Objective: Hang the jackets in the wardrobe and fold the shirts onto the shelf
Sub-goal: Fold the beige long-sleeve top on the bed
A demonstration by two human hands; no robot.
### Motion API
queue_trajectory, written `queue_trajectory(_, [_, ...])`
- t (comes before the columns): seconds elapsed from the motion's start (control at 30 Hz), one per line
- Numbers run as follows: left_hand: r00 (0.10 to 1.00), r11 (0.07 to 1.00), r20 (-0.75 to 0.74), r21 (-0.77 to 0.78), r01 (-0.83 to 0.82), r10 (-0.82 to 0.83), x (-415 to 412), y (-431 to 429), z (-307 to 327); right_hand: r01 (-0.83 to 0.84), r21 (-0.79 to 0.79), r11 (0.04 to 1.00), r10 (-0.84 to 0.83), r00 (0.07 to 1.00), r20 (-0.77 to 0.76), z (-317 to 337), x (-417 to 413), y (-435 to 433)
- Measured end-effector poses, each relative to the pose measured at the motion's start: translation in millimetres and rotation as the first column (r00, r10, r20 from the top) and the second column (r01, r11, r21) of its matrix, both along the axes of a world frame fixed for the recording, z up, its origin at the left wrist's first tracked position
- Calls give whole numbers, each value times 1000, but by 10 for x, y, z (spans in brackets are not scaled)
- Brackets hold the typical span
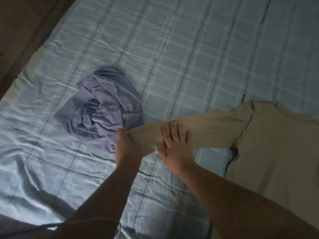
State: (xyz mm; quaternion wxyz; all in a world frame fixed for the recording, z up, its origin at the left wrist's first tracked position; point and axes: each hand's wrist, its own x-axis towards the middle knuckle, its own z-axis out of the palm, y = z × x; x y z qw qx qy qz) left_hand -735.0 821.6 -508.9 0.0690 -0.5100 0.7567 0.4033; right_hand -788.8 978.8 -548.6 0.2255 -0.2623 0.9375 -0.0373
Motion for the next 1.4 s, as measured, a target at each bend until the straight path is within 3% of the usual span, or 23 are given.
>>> queue_trajectory(0.13, [1000,999,-10,-47,-21,21,144,43,22,-10,-41,999,10,1000,2,77,-44,56])
queue_trajectory(0.27, [992,996,-119,-70,-53,44,142,-150,14,-54,-37,998,51,996,-79,91,-118,69])
queue_trajectory(0.43, [996,997,-69,-53,57,-60,90,-274,-69,-76,13,997,77,989,-123,-39,-113,50])
queue_trajectory(0.6, [997,1000,-75,-10,15,-15,-49,-176,-13,-55,43,998,58,996,-63,-108,-100,-39])
queue_trajectory(0.67, [983,999,-185,35,-1,8,-139,-84,86,-28,-36,999,28,1000,6,-7,-159,-60])
queue_trajectory(0.7, [969,996,-244,87,-20,41,-183,-22,140,34,-170,985,-26,998,51,96,-182,-57])
queue_trajectory(0.73, [952,988,-295,150,-33,77,-235,61,194,172,-353,920,-135,983,126,224,-206,-41])
queue_trajectory(0.77, [934,977,-340,211,-35,107,-285,158,242,385,-513,767,-283,921,268,357,-227,-21])
queue_trajectory(0.8, [920,963,-370,267,-29,131,-333,264,294,614,-567,549,-388,788,478,501,-253,6])
queue_trajectory(0.87, [904,925,-406,378,31,135,-420,489,371,916,-368,161,-325,401,857,745,-319,108])
queue_trajectory(0.9, [899,889,-417,451,73,138,-457,607,398,974,-221,58,-229,228,946,841,-369,195])
queue_trajectory(0.93, [896,845,-419,525,104,150,-489,727,423,991,-130,21,-165,132,977,905,-412,317])
queue_trajectory(0.97, [900,812,-411,569,129,145,-516,826,421,996,-92,16,-126,94,988,985,-470,432])
queue_trajectory(1.07, [907,749,-415,624,223,76,-598,1159,437,989,-124,85,-171,137,976,990,-593,785])
queue_trajectory(1.1, [898,737,-440,611,288,14,-620,1280,446,981,-139,133,-220,166,961,954,-629,901])
queue_trajectory(1.17, [860,723,-489,542,430,-145,-681,1567,465,935,-249,254,-375,333,865,844,-703,1188])
queue_trajectory(1.23, [780,732,-500,355,581,-377,-684,1830,421,848,-303,435,-556,517,650,820,-759,1493])
queue_trajectory(1.27, [747,744,-479,250,620,-461,-689,1997,398,830,-292,475,-629,552,547,817,-783,1701])
queue_trajectory(1.33, [715,788,-434,19,616,-548,-706,2231,367,840,-284,462,-693,542,476,796,-854,2040])
queue_trajectory(1.4, [646,749,-384,-278,601,-660,-703,2248,327,861,-293,415,-715,508,481,796,-961,2184])
